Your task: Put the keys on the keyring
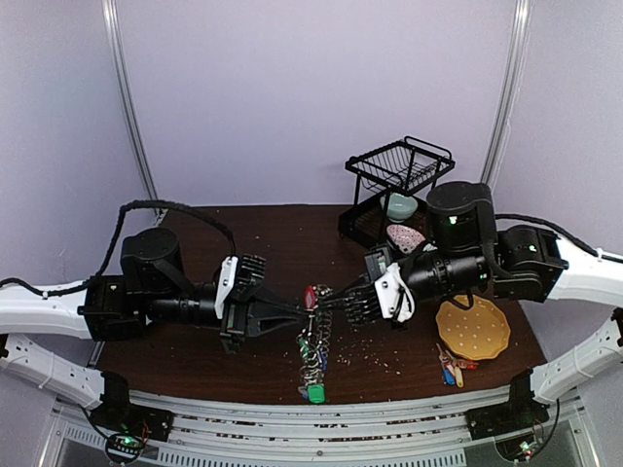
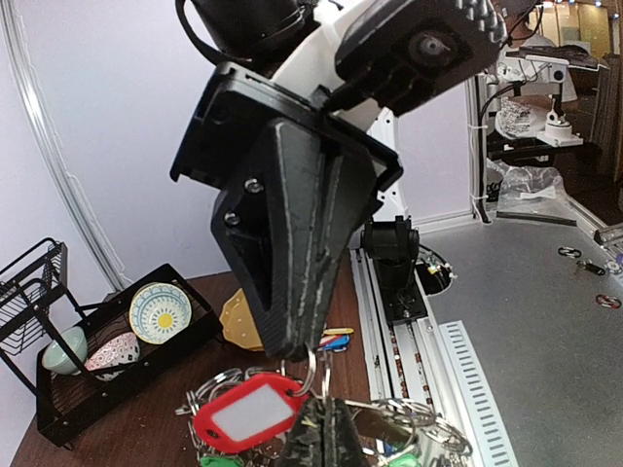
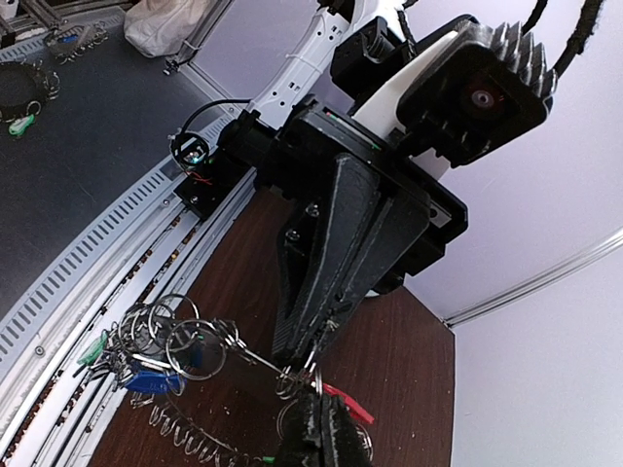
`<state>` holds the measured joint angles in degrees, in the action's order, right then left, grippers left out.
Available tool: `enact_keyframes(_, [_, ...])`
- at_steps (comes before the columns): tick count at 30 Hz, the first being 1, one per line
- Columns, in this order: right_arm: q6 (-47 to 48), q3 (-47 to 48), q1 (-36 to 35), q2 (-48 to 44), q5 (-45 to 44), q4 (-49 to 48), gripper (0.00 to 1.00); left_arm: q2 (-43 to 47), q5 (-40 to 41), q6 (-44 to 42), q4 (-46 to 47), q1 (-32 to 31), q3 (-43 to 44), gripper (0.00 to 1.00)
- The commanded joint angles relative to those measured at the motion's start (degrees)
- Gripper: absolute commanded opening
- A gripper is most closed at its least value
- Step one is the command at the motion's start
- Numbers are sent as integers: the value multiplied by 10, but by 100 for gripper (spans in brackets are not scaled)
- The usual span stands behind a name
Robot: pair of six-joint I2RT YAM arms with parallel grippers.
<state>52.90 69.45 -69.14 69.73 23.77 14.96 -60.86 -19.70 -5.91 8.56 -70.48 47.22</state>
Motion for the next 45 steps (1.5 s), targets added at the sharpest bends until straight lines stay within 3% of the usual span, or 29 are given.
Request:
enact_keyframes(1, [-39, 30, -4, 1, -4, 3, 0, 3, 1, 1, 54, 3, 9, 0])
enact_keyframes(45, [-16, 32, -29, -2, -25, 66, 0, 28, 52, 17, 85, 3, -12, 0])
